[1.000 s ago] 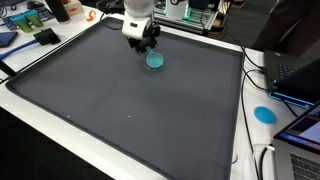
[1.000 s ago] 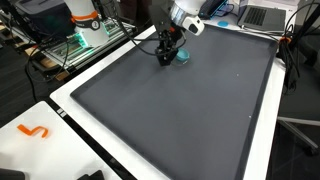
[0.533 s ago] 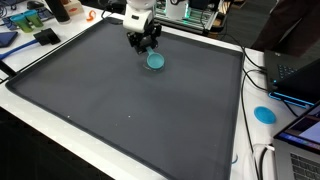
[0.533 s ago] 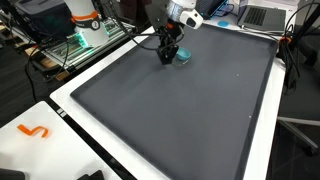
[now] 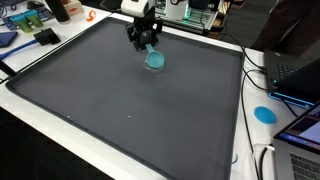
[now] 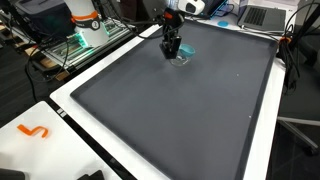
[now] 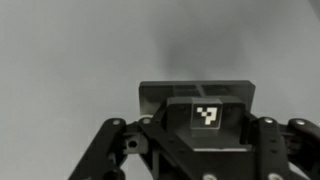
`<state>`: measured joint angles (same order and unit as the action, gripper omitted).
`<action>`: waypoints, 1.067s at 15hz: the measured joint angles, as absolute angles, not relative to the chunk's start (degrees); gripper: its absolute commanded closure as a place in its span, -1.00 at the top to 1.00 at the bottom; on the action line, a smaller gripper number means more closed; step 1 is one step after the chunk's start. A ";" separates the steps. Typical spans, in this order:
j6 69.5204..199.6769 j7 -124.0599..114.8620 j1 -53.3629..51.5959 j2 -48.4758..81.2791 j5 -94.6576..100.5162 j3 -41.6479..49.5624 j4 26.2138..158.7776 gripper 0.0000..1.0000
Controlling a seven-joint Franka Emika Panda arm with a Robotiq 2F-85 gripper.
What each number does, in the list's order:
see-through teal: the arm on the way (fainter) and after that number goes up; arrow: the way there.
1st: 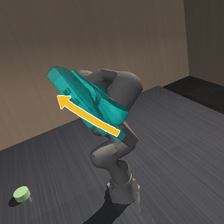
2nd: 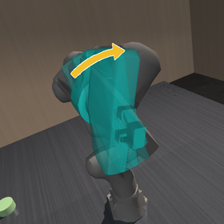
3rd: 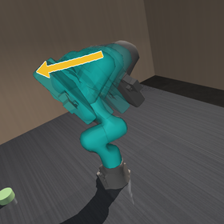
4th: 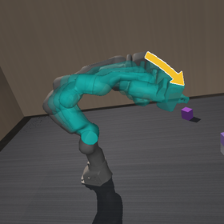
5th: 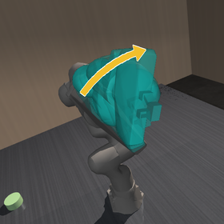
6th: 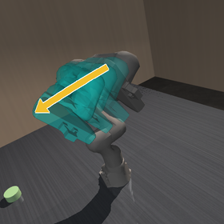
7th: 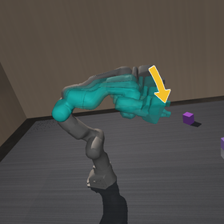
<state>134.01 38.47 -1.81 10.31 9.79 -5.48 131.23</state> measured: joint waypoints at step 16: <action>137.24 38.75 -1.74 5.75 5.41 -5.47 134.14 -0.38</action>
